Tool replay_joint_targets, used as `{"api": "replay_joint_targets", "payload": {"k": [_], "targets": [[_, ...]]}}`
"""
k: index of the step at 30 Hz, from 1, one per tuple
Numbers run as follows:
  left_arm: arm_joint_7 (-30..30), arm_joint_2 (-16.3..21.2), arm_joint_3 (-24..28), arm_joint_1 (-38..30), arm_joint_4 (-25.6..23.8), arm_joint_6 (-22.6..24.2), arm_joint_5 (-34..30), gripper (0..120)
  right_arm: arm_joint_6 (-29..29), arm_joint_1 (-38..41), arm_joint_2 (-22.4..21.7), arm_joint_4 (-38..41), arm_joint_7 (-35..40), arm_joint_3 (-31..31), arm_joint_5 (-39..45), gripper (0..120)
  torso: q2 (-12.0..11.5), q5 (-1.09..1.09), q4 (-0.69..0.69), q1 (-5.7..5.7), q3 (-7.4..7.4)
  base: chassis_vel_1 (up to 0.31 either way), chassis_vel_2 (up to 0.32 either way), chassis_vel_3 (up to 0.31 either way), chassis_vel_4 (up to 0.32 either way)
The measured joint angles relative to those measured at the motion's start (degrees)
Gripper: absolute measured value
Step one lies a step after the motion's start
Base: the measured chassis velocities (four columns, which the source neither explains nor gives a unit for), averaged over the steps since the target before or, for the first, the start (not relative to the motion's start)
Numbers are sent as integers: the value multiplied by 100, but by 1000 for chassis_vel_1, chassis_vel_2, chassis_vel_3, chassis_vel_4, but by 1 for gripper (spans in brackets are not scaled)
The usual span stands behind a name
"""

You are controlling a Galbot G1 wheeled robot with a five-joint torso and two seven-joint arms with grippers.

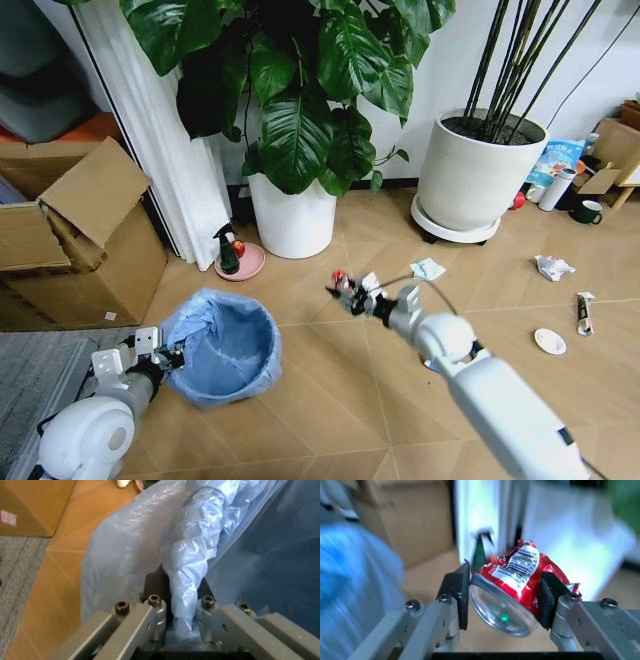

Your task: Pick up the trash bin and place the garbage on the floor into it.

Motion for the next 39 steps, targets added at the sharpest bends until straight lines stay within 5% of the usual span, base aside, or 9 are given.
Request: {"api": "replay_joint_targets", "payload": {"k": [10, 25, 33, 39], "targets": [[240, 857, 654, -911, 578, 140, -562, 2, -380, 1272, -110, 661, 455, -1427, 1172, 34, 1, 1, 2, 0, 1, 0, 0, 0, 0], [-9, 913, 1341, -1862, 901, 287, -1412, 2, -605, 1321, 17, 676, 741, -2501, 1541, 34, 1, 0, 0, 0, 0, 0, 0, 0, 0], [-100, 898, 1355, -1906, 873, 287, -1483, 2, -759, 1318, 45, 600, 965, -2723, 1836, 57, 1, 1, 1, 0, 0, 0, 0, 0, 0], [-106, 919, 1294, -1881, 839, 287, -1519, 2, -770, 1356, 167, 547, 1155, -2749, 1943, 85, 0, 1, 1, 0, 0, 0, 0, 0, 0]]}}
